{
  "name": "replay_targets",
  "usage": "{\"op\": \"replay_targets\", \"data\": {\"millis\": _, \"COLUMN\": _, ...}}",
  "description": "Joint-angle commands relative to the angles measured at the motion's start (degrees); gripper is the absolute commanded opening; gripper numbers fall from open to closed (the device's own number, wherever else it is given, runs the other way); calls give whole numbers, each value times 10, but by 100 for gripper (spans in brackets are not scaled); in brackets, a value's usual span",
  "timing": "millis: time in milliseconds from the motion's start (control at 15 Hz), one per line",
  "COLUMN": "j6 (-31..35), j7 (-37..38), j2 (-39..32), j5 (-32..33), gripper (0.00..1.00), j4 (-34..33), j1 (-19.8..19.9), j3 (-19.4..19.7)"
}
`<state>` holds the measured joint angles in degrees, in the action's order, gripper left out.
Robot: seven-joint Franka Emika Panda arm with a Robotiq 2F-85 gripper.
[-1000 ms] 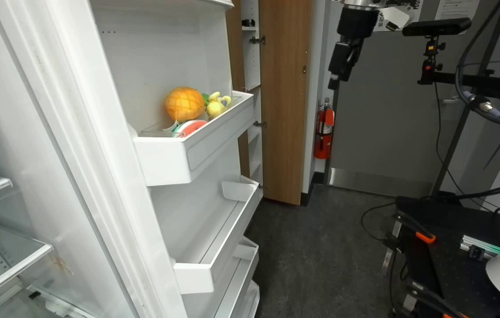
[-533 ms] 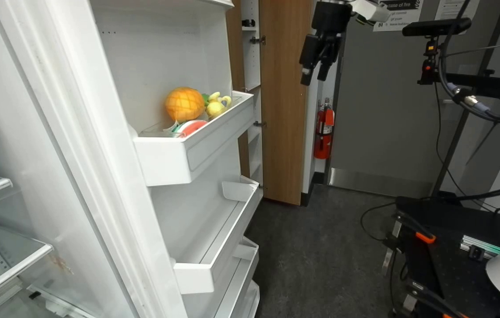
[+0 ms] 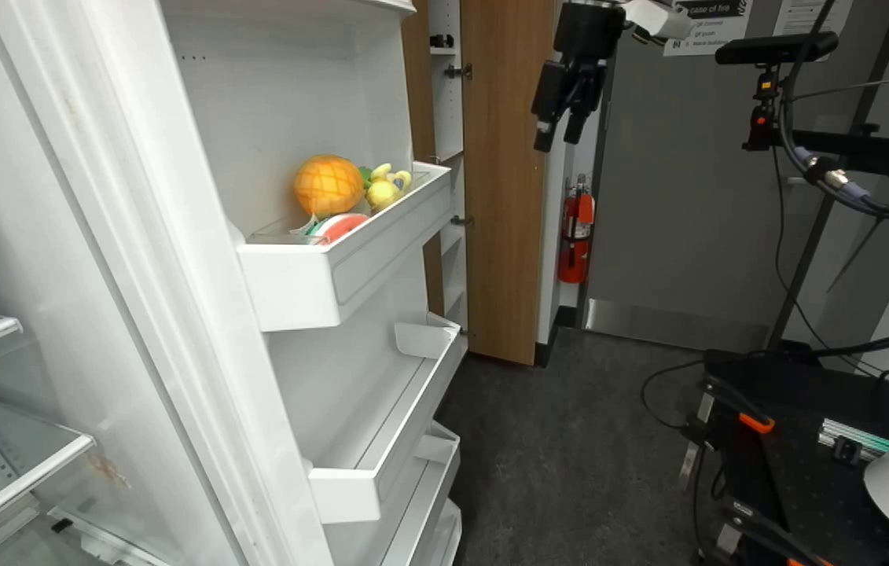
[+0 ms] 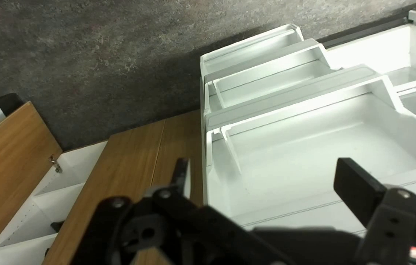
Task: Pick up the pineapple plush toy.
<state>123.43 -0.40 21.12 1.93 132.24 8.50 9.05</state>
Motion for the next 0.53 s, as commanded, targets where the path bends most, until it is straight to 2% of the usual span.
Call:
{"op": "replay_targets", "data": {"millis": 0, "j6": 16, "j7": 12, "j2": -14, "j5": -8, "gripper": 100, "j4": -10, "j1": -1, "j3": -6}}
{"op": "replay_targets", "data": {"millis": 200, "j6": 65, "j7": 43, "j2": -41, "j5": -34, "gripper": 100, "j4": -23, "j1": -12, "j3": -17}}
{"op": "replay_targets", "data": {"millis": 467, "j6": 116, "j7": 78, "j2": -95, "j5": -106, "gripper": 100, "j4": -58, "j1": -36, "j3": -34}}
